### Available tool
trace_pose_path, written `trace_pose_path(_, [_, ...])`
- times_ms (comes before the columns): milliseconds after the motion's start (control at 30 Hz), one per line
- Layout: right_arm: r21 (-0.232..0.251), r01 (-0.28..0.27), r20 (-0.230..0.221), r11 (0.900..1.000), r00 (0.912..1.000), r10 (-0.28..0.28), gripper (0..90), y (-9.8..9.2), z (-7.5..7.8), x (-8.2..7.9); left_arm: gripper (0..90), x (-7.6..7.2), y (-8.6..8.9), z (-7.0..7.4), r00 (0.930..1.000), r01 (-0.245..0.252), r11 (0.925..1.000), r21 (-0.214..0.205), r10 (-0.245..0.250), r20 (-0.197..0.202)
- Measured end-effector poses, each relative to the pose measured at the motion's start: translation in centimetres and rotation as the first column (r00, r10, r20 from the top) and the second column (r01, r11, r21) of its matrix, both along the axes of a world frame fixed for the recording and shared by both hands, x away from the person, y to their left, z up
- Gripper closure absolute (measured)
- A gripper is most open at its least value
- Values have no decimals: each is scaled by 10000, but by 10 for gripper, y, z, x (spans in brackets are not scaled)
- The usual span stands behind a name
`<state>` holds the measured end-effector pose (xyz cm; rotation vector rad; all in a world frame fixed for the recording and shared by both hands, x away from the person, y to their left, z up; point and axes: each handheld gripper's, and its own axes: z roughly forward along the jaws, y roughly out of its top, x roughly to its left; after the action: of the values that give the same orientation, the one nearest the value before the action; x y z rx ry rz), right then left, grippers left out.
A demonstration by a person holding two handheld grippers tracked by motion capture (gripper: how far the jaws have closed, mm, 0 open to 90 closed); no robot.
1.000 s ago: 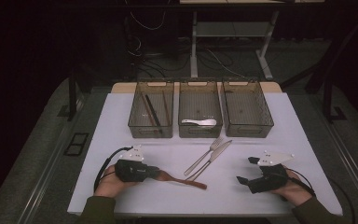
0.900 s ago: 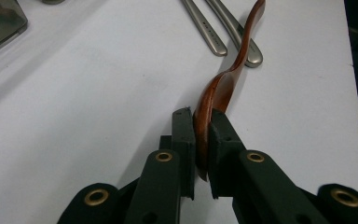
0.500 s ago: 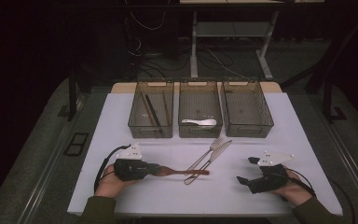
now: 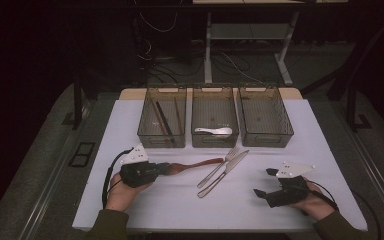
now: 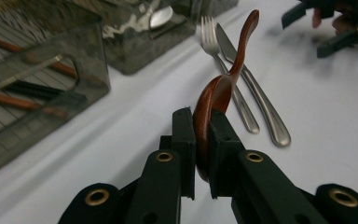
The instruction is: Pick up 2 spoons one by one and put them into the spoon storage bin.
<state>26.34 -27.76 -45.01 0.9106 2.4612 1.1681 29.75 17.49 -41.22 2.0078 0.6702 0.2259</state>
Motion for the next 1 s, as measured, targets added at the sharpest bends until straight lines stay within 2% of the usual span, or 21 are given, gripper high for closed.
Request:
trace_pose_path(367, [91, -6, -44, 10000, 10000, 6, 139, 0, 0, 1, 819, 23, -17, 19, 9955, -926, 9956, 158, 923, 191])
trace_pose_path(633, [146, -14, -52, 9999, 10000, 15, 139, 1, 0, 1, 820, 44, -34, 29, 9919, -1226, 9922, 209, 1218, 354])
trace_pose_path(1000, [175, 18, -73, 9998, 10000, -16, 139, -1, 0, 1, 820, 80, -66, 44, 9758, -2126, 9764, 380, 2102, 596])
